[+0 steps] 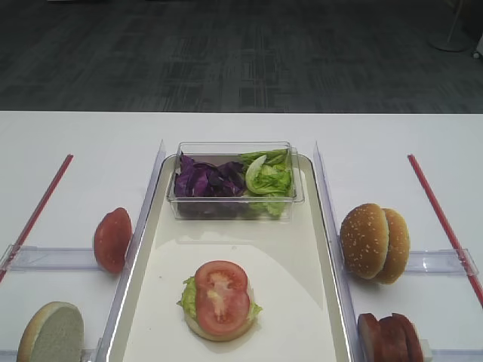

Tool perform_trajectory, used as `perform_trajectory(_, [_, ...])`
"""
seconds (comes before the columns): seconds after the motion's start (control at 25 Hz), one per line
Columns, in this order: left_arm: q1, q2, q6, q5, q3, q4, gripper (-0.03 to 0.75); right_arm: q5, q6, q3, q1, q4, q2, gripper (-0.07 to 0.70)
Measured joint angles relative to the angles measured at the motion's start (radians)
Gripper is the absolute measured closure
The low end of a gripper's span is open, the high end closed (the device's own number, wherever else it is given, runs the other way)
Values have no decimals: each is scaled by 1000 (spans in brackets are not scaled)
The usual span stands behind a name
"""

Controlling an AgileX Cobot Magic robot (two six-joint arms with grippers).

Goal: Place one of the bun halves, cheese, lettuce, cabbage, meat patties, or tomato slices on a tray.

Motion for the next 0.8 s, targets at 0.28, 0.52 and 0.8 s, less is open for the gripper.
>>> perform_trajectory(0.28, [0,-120,-8,-13,4,0,258,0,0,0,0,0,0,131])
perform_trajectory(0.52, [0,-219,-18,-13,4,0,258,0,0,0,0,0,0,131])
perform_trajectory(0.8, [2,-352,-31,-10,4,0,258,0,0,0,0,0,0,131])
